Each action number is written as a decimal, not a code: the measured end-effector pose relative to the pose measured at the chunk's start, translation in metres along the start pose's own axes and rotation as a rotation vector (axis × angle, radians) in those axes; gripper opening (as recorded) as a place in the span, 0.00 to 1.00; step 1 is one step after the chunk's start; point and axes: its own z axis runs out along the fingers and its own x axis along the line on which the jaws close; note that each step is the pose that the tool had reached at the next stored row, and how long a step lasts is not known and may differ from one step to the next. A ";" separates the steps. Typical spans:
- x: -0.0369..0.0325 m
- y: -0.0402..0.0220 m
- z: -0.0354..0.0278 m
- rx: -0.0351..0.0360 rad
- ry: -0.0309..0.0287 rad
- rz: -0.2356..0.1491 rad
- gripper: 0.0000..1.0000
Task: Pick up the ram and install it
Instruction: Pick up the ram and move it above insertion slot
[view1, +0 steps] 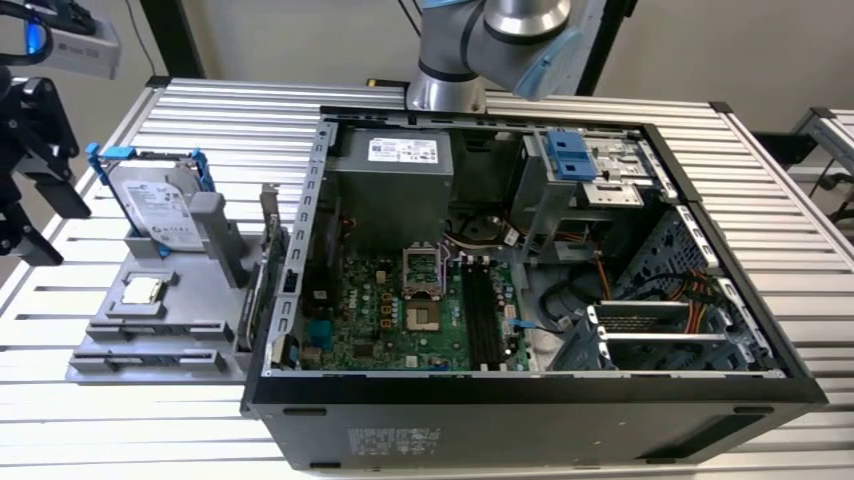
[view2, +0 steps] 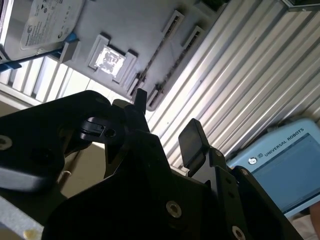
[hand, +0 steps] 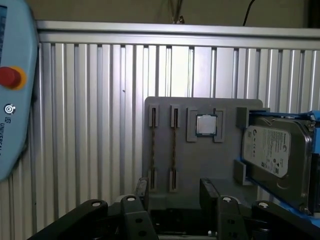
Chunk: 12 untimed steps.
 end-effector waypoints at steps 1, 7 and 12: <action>0.0000 0.0000 0.0004 0.0000 0.0000 0.000 1.00; 0.0000 0.0000 0.0031 0.0001 0.0002 0.002 1.00; -0.0001 0.0000 0.0053 0.0002 0.0003 0.003 1.00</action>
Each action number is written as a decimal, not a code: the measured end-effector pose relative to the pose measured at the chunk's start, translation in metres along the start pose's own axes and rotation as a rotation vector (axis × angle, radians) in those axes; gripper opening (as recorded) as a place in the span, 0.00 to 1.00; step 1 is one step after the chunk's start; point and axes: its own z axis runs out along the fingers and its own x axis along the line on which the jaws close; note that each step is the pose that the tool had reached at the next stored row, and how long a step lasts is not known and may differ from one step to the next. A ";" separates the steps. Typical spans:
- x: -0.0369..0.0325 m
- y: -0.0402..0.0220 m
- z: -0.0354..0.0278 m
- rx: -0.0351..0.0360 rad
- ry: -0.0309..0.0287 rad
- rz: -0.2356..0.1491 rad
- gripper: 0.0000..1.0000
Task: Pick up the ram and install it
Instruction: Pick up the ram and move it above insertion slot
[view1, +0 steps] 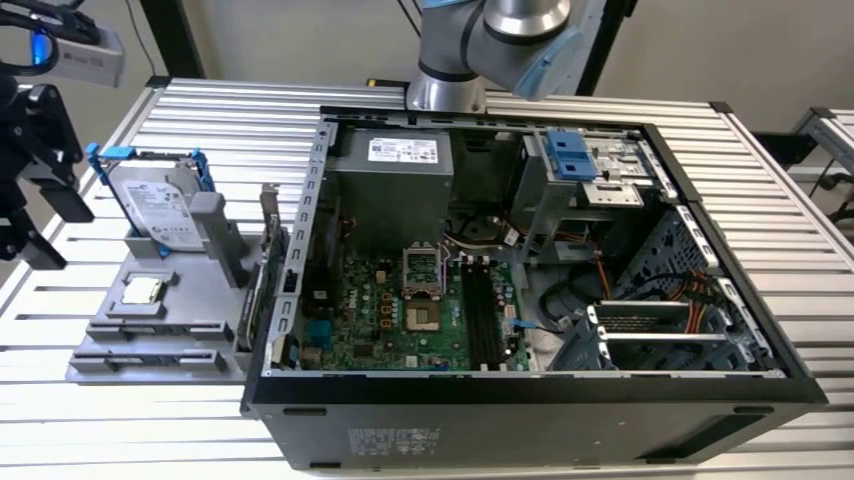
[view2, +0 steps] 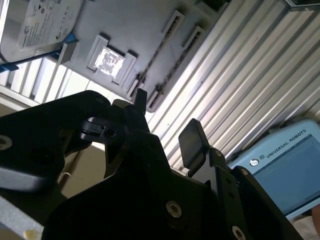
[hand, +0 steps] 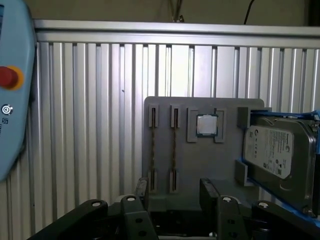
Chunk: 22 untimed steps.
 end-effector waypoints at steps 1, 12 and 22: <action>0.0000 0.0000 0.0005 0.0000 0.0000 0.000 1.00; 0.0001 0.0001 0.0057 0.0002 0.0003 0.011 1.00; 0.0005 -0.0002 0.0116 0.0002 0.0006 0.012 1.00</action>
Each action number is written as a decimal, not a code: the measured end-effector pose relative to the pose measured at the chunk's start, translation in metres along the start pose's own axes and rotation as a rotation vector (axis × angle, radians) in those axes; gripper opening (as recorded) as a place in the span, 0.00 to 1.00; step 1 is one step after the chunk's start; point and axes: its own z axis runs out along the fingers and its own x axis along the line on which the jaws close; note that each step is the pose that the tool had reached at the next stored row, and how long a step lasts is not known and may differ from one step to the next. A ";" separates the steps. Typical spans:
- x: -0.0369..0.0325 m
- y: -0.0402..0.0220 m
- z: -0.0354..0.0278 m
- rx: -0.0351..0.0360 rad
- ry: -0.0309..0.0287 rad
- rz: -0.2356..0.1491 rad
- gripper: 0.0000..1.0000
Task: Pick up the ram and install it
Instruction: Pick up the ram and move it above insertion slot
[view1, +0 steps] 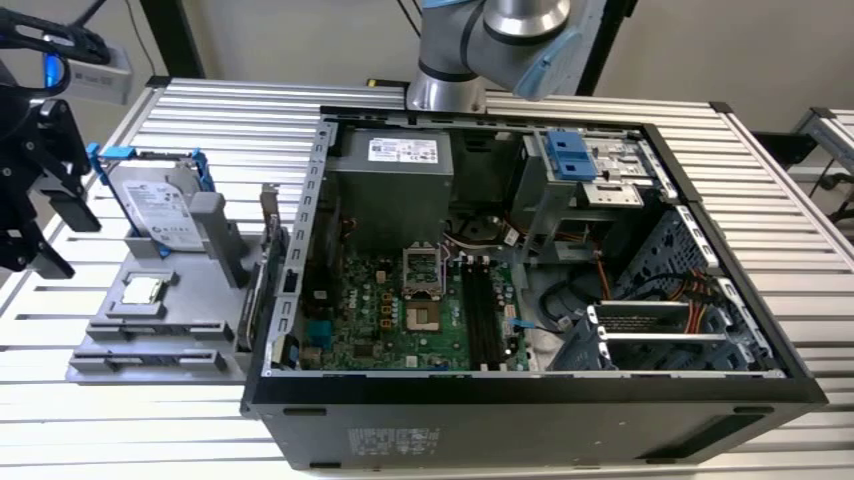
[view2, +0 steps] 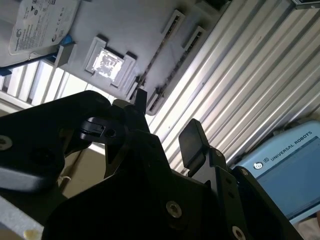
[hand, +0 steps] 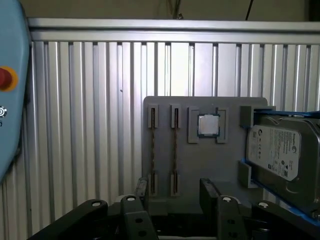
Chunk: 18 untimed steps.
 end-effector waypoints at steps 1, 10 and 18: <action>0.0002 -0.0001 0.0005 0.0000 0.0000 0.000 1.00; 0.0028 -0.0006 0.0042 -0.0001 0.0001 0.000 1.00; 0.0030 -0.0006 0.0076 -0.0001 0.0000 0.000 1.00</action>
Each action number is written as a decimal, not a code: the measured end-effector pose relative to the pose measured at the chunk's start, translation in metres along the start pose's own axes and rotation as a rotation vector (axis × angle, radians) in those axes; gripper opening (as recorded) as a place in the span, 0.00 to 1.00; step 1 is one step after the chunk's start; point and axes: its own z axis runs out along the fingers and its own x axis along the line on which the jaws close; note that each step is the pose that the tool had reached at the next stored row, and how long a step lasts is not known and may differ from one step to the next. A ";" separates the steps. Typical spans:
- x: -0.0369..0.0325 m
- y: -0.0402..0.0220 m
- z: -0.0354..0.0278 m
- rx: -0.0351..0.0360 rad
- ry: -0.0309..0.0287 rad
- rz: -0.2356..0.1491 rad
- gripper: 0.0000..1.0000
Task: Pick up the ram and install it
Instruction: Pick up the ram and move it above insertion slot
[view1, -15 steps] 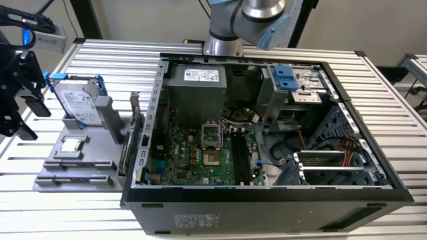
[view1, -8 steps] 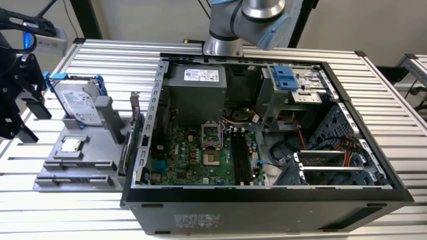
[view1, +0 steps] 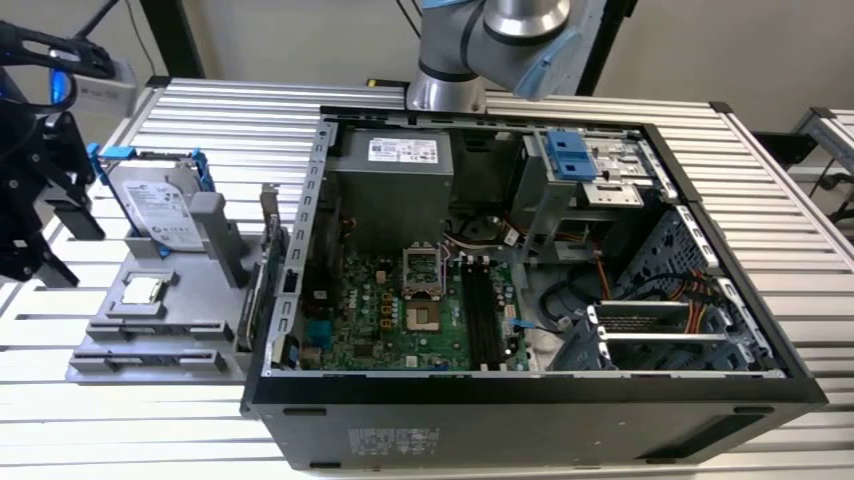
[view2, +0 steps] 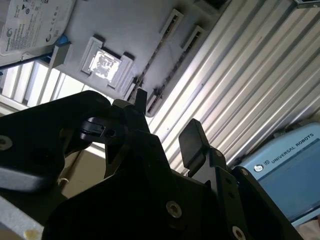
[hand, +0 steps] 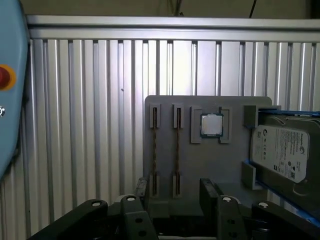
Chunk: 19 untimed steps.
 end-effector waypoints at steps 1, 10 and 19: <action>0.0000 0.0000 0.0005 0.0000 0.0001 0.000 1.00; 0.0001 0.0000 0.0052 0.0001 0.0007 0.000 1.00; 0.0002 0.0000 0.0104 0.0000 0.0022 0.000 1.00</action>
